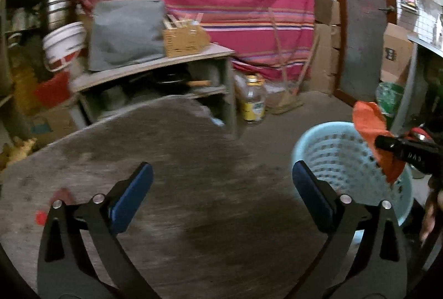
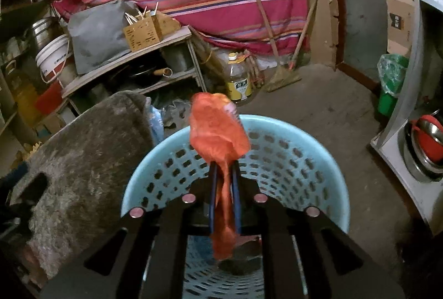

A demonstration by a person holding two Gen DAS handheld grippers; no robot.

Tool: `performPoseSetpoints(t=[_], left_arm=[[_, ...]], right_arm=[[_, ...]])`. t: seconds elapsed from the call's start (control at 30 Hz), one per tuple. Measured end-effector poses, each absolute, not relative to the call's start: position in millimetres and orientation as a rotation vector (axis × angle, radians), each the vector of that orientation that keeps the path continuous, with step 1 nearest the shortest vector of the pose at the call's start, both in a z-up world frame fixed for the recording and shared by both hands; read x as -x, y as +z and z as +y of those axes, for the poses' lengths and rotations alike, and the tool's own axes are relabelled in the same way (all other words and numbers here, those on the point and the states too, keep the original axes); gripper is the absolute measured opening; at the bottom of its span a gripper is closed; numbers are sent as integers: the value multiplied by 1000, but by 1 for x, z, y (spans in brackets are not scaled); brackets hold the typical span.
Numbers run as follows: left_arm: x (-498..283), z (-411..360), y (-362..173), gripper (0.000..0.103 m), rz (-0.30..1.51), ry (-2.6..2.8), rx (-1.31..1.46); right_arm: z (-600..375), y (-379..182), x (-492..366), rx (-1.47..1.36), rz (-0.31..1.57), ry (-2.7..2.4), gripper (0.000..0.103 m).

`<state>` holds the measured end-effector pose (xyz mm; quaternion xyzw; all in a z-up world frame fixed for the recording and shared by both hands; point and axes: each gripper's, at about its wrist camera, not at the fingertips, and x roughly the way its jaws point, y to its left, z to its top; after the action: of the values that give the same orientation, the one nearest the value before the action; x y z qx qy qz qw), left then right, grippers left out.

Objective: Collect trash
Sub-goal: 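Carry the pad and orange bag over the blue basket and open both tools, then move both open tools back toward the red bottle cap and remaining maroon pad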

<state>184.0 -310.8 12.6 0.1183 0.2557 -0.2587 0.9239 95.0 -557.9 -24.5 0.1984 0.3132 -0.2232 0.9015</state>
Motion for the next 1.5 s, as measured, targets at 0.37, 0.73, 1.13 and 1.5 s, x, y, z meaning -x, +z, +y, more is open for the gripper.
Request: performPoseSetpoints(t=[0.37,0.73,1.13,1.5], left_arm=[[-234,-160,19,98,551,-293,-155],[-287,-61,-22,97,651,-116,-119],[-314,-29,-53,84,782,-99,-56],[-337,-39,-70,59,882,-113,-90]], right_arm=[[-530,-26,-114,-322,685,-599,79],[-457,-10,-155,-298,622,-486,93],[-374,-21,-213,-175,668,-389,99],[-354,-28,-238,-217,698,-360,99]])
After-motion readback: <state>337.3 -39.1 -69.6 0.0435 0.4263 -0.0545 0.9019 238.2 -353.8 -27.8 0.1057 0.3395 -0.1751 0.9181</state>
